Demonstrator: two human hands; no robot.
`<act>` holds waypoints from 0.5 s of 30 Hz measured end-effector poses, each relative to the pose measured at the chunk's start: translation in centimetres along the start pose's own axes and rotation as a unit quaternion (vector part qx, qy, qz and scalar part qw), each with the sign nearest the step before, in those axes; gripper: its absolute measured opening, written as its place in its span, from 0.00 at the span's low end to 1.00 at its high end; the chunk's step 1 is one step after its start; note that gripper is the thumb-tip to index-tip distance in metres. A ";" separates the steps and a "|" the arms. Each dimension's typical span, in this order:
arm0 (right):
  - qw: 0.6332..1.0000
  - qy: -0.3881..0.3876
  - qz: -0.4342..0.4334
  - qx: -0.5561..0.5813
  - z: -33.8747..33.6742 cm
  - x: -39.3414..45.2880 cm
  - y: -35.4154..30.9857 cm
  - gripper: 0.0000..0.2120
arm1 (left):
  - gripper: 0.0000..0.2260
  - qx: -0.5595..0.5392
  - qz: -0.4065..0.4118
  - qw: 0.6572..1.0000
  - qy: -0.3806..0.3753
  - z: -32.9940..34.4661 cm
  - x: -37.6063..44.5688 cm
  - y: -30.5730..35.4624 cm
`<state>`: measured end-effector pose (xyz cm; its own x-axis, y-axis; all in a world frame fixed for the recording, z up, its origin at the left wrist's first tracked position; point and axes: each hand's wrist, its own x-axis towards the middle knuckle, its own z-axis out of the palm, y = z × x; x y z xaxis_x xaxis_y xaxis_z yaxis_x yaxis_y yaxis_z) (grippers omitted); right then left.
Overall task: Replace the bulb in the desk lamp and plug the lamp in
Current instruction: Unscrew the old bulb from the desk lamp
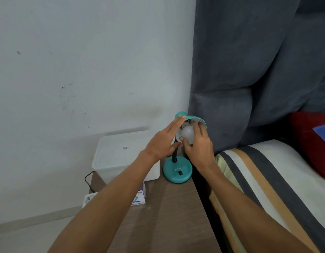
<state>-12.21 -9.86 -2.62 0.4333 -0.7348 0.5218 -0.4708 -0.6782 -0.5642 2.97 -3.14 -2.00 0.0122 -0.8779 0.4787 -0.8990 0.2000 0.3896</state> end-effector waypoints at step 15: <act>0.999 -0.020 -0.006 -0.044 0.0 0.4 -0.6 0.33 | 0.40 -0.001 0.001 1.000 0.001 0.2 -0.1 0.0</act>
<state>-11.75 -9.77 -2.11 0.4697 -0.7270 0.5008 -0.5308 -0.6859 -0.4978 2.89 -3.17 -2.18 0.0114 -0.8772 0.4800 -0.8985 0.2017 0.3900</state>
